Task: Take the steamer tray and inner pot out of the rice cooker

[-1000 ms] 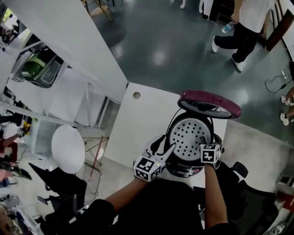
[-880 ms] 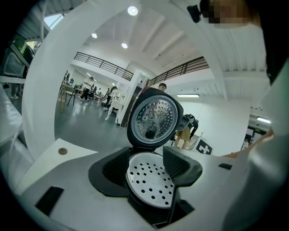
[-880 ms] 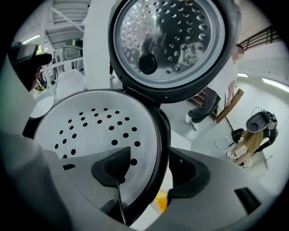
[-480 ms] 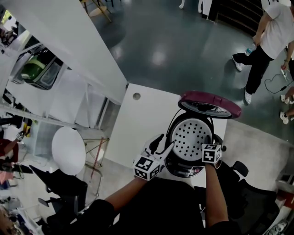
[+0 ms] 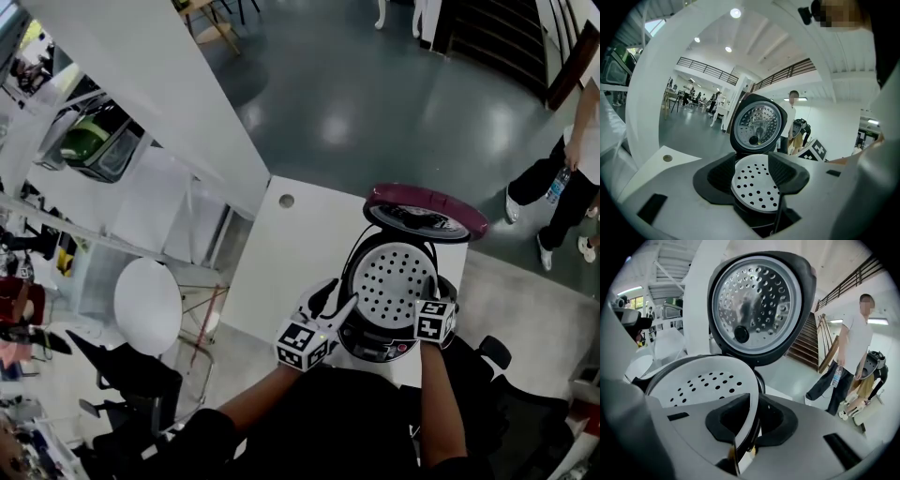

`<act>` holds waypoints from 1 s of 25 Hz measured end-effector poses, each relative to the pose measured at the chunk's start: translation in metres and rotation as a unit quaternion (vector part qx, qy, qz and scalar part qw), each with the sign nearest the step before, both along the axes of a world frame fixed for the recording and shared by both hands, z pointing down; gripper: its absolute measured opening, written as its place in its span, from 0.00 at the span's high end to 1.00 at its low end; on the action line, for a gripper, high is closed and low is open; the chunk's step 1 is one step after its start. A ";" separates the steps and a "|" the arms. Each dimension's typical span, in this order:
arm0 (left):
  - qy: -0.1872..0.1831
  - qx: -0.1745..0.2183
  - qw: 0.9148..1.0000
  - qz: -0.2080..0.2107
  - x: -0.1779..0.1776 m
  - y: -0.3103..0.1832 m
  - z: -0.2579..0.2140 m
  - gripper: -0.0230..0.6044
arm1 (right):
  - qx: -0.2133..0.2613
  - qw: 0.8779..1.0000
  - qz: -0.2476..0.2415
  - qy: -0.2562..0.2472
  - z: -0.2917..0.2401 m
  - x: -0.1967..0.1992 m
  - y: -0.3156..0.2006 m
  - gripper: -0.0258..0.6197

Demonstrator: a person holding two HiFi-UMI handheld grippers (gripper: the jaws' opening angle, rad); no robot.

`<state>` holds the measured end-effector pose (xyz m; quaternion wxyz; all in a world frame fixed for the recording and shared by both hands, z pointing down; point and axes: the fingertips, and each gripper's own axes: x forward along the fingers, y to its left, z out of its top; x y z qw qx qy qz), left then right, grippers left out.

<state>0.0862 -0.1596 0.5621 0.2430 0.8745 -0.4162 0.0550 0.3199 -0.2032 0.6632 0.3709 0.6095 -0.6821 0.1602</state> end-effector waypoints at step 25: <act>0.023 0.018 0.997 -0.078 -0.077 0.062 -0.008 0.93 | 0.120 0.972 -0.035 -0.198 -0.112 -0.092 -0.011 0.93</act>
